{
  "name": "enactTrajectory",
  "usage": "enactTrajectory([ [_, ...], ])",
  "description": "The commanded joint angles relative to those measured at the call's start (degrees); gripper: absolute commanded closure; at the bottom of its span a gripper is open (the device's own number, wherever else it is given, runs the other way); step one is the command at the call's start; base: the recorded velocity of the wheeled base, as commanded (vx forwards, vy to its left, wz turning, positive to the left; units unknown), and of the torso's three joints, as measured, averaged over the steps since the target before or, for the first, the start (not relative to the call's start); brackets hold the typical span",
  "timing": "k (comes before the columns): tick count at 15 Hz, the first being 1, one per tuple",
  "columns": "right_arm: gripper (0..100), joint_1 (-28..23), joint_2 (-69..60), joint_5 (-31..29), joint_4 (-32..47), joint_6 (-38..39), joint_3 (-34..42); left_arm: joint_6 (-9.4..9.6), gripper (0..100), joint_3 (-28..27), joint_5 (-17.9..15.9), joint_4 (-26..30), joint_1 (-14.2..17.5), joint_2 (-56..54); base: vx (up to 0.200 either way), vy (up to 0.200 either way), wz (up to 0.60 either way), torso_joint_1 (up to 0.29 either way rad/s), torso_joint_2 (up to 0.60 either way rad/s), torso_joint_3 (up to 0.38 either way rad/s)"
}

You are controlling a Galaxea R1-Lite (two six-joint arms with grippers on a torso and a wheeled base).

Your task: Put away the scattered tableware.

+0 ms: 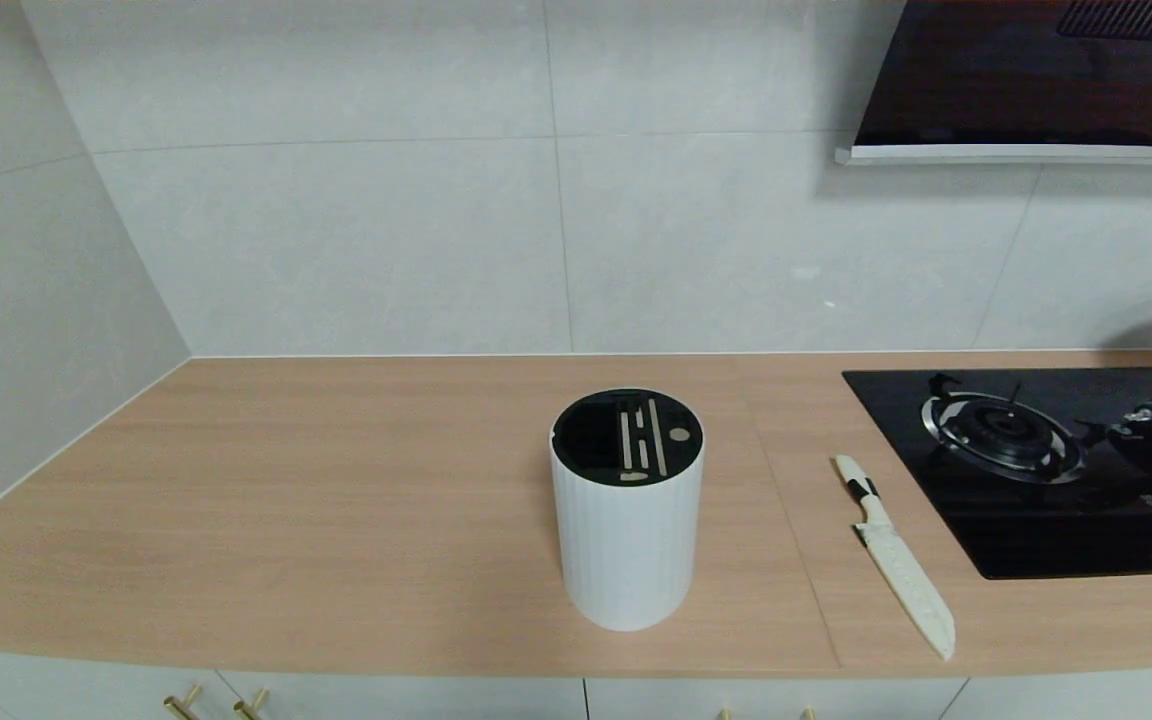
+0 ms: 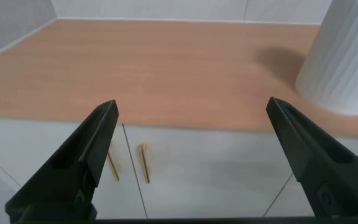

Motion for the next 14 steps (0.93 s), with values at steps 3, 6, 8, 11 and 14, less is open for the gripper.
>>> enactTrajectory([
  [3, 0, 0.0, 0.1, 0.0, 0.0, 0.0, 0.0, -0.02, 0, -0.1, 0.0, 0.0, 0.0, 0.0, 0.000, 0.000, 0.00, 0.212, -0.45, -0.248],
  [6, 0, 0.0, 0.1, 0.0, 0.0, 0.0, 0.0, -0.02, 0, 0.0, 0.0, 0.0, 0.0, 0.0, 0.000, 0.000, 0.00, 0.180, -0.38, -0.211],
  [8, 0, 0.1, 0.1, 0.0, 0.0, 0.1, 0.0, -0.02, 0, 0.0, 0.0, 0.0, 0.0, 0.0, 0.000, 0.000, 0.00, 0.186, -0.36, -0.198],
  [11, 0, 0.0, 0.1, 0.0, 0.0, 0.0, 0.0, -0.02, 0, -0.1, 0.0, 0.0, 0.0, 0.0, 0.000, 0.000, 0.00, 0.095, -0.22, -0.119],
  [14, 0, 0.0, 0.1, 0.1, 0.0, -0.4, 0.0, -0.02, 0, 0.0, 0.0, 0.0, 0.0, 0.0, 0.000, 0.000, 0.00, 0.000, 0.00, 0.000],
])
